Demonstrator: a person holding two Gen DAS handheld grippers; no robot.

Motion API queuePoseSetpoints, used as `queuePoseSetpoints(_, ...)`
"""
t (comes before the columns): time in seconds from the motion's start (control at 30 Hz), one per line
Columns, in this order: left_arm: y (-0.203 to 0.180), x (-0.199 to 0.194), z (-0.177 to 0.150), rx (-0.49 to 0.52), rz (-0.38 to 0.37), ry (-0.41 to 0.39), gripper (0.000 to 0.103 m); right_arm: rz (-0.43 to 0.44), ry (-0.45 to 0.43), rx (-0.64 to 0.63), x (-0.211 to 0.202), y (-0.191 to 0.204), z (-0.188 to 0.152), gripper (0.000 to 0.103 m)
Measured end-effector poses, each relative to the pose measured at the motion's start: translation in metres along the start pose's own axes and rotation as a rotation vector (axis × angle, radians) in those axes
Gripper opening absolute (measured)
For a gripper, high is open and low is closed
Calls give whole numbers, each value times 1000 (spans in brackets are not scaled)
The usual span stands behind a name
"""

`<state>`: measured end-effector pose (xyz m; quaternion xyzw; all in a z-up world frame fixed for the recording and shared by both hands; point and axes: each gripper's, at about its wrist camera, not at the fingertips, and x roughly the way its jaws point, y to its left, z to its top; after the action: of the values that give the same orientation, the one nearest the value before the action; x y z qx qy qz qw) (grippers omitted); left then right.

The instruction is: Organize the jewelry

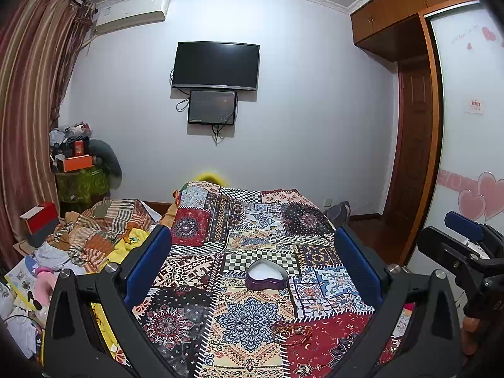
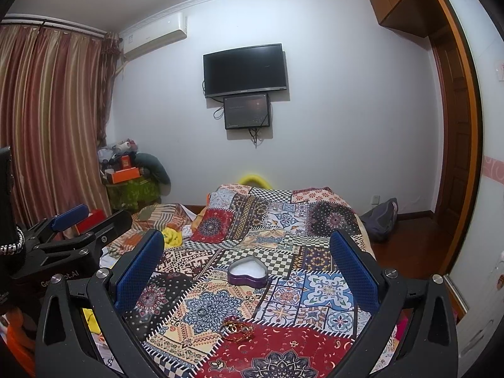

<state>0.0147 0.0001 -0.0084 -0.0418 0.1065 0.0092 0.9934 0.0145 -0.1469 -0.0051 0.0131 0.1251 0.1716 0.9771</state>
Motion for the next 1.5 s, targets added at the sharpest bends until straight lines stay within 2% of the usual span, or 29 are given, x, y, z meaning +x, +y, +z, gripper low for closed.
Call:
queuePoseSetpoints(1.03, -2, 2, -5, 7, 0, 16, 103, 2, 13, 15, 5, -6, -2, 103)
queuePoseSetpoints(1.33, 10, 21, -8, 3, 28, 56, 103, -25, 58, 21, 18, -12, -8, 103)
queuePoseSetpoints(1.5, 30, 44, -15, 5, 83, 108, 103, -58, 135, 40, 41, -23, -21, 103)
